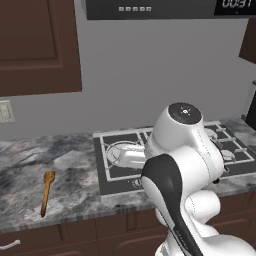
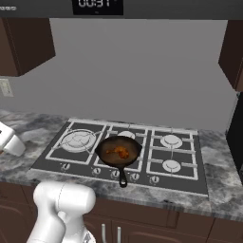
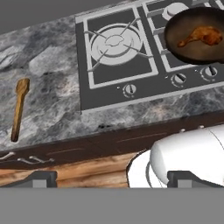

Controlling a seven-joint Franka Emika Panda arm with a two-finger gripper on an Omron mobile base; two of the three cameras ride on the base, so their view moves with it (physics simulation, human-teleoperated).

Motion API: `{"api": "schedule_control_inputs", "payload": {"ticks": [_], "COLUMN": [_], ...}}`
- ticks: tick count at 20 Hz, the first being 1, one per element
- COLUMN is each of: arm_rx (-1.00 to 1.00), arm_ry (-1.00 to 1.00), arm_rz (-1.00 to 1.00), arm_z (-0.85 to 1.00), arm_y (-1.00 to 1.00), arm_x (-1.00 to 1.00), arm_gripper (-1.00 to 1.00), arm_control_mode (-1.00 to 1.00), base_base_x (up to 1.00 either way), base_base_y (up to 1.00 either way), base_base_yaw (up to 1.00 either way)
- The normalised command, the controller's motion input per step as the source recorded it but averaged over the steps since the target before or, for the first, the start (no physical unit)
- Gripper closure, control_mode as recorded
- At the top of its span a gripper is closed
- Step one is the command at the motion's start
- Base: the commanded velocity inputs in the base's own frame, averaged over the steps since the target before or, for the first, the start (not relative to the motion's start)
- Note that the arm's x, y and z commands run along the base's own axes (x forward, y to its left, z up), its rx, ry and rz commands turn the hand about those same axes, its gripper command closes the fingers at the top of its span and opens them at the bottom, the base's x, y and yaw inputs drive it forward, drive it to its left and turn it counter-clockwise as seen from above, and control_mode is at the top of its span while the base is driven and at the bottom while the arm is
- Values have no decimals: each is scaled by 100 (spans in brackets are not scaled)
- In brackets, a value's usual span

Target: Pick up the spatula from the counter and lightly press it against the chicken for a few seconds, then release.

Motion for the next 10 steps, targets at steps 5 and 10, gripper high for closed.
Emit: {"api": "schedule_control_inputs", "payload": {"ticks": [5,10], "arm_rx": [3,0], "arm_ry": [-1,-5], "arm_rz": [2,4], "arm_z": [-12,0], "arm_y": [23,24], "arm_x": [-1,-2], "arm_gripper": [-100,-100], "arm_control_mode": [-100,-100], "base_base_x": [0,0], "base_base_y": [0,0], "base_base_yaw": [0,0]}}
